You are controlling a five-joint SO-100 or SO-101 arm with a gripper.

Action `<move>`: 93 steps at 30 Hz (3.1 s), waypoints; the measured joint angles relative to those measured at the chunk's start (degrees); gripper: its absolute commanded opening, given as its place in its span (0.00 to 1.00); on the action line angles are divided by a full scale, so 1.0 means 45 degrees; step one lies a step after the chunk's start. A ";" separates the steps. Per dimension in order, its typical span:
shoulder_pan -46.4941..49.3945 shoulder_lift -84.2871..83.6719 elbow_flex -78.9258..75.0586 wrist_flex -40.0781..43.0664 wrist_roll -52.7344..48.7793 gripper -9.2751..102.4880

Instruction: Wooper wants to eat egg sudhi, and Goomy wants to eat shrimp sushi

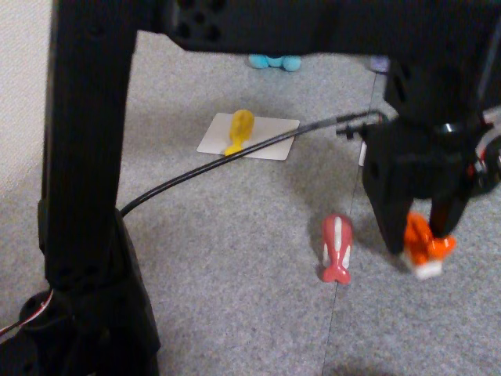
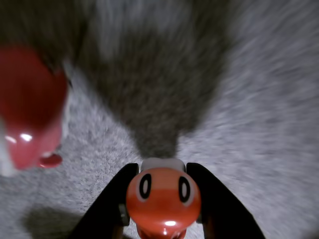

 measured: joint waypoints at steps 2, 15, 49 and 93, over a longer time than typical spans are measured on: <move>-0.0469 0.0352 0.0000 0.0098 0.0762 0.12; -0.3047 0.0840 0.0039 -0.1680 0.6992 0.12; -0.3652 -0.0371 0.0039 -0.7305 0.8340 0.13; -0.3828 -0.0645 0.0020 -0.7305 0.8359 0.25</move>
